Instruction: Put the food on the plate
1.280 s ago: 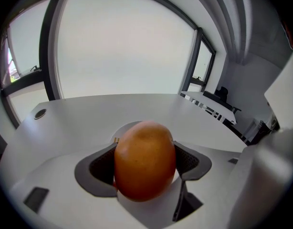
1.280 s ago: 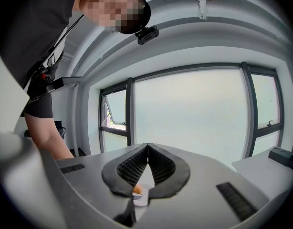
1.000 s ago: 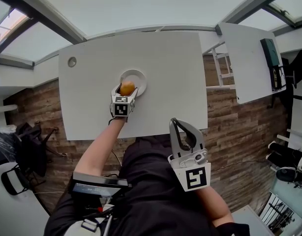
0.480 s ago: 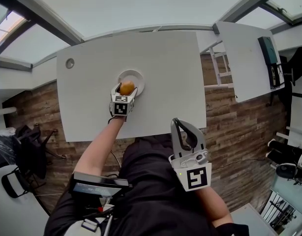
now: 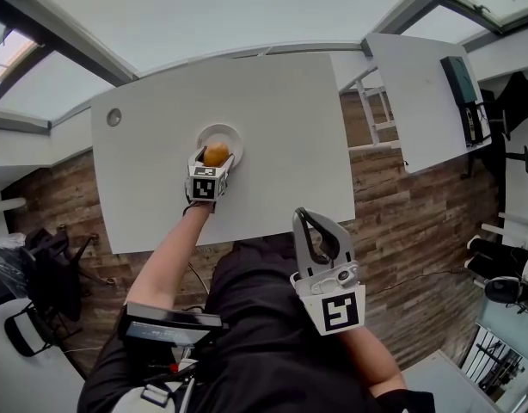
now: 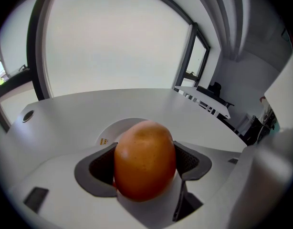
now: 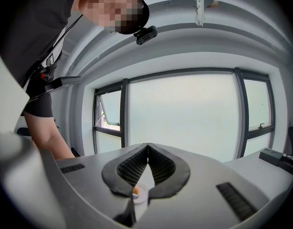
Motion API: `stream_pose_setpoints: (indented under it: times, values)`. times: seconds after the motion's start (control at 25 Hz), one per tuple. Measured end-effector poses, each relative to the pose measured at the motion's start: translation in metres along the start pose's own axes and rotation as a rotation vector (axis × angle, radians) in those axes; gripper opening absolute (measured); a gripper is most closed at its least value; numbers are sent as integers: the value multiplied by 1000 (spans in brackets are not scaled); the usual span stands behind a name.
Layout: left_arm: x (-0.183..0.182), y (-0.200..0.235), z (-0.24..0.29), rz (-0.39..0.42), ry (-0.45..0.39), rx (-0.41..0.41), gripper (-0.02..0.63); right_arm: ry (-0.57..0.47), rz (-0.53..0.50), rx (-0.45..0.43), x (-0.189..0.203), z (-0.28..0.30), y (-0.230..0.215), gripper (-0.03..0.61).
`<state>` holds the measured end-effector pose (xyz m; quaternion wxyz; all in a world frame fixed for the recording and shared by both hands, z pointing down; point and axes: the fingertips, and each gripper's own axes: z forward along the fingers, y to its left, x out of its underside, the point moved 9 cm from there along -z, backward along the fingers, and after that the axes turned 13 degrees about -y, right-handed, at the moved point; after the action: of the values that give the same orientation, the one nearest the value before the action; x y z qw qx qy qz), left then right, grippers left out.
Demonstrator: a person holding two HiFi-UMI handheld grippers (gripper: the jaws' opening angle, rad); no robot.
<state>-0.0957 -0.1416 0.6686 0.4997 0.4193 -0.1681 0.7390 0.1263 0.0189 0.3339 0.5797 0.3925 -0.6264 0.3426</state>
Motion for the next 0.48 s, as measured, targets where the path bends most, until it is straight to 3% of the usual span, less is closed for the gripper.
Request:
stream_pose_setpoints:
  times: [0.48]
  values:
    - [3, -7, -2, 56, 0, 15, 336, -8, -8, 3, -3, -7, 1, 8]
